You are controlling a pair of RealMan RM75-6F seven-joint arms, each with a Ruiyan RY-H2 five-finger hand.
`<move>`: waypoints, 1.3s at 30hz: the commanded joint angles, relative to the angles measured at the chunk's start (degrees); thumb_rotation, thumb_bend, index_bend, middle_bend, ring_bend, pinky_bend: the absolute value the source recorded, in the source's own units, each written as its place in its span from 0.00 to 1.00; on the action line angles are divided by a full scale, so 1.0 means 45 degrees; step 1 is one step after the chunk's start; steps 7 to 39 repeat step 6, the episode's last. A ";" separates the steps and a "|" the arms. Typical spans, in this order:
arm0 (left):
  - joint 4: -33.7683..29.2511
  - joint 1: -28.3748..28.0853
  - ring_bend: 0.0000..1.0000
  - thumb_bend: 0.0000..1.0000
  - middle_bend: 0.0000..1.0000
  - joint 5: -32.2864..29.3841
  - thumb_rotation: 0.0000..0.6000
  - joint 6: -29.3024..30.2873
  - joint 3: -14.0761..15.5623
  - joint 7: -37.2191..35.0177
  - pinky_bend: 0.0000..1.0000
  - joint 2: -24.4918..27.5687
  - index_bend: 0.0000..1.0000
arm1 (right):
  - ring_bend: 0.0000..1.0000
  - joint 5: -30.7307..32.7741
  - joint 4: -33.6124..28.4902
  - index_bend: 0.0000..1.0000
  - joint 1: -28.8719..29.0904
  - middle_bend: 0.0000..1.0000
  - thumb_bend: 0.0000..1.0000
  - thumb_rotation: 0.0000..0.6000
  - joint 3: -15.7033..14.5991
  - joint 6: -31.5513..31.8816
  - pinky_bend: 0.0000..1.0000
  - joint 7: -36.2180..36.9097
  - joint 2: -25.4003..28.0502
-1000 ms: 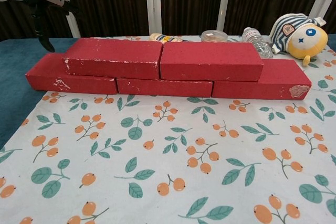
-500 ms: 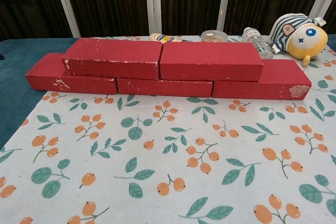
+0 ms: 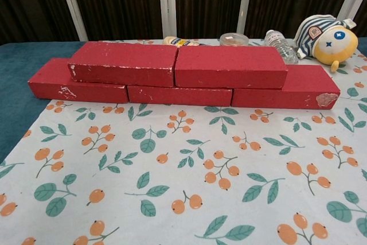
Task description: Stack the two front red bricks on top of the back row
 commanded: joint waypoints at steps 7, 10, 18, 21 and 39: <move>0.0180 0.0509 0.00 0.00 0.01 0.0247 1.00 -0.0058 -0.0544 0.0568 0.08 -0.0177 0.05 | 0.00 -0.0213 0.0043 0.00 -0.0012 0.03 0.11 1.00 -0.0005 0.0160 0.00 -0.0030 -0.0062; 0.0180 0.0509 0.00 0.00 0.01 0.0247 1.00 -0.0058 -0.0544 0.0568 0.08 -0.0177 0.05 | 0.00 -0.0213 0.0043 0.00 -0.0012 0.03 0.11 1.00 -0.0005 0.0160 0.00 -0.0030 -0.0062; 0.0180 0.0509 0.00 0.00 0.01 0.0247 1.00 -0.0058 -0.0544 0.0568 0.08 -0.0177 0.05 | 0.00 -0.0213 0.0043 0.00 -0.0012 0.03 0.11 1.00 -0.0005 0.0160 0.00 -0.0030 -0.0062; 0.0180 0.0509 0.00 0.00 0.01 0.0247 1.00 -0.0058 -0.0544 0.0568 0.08 -0.0177 0.05 | 0.00 -0.0213 0.0043 0.00 -0.0012 0.03 0.11 1.00 -0.0005 0.0160 0.00 -0.0030 -0.0062; 0.0180 0.0509 0.00 0.00 0.01 0.0247 1.00 -0.0058 -0.0544 0.0568 0.08 -0.0177 0.05 | 0.00 -0.0213 0.0043 0.00 -0.0012 0.03 0.11 1.00 -0.0005 0.0160 0.00 -0.0030 -0.0062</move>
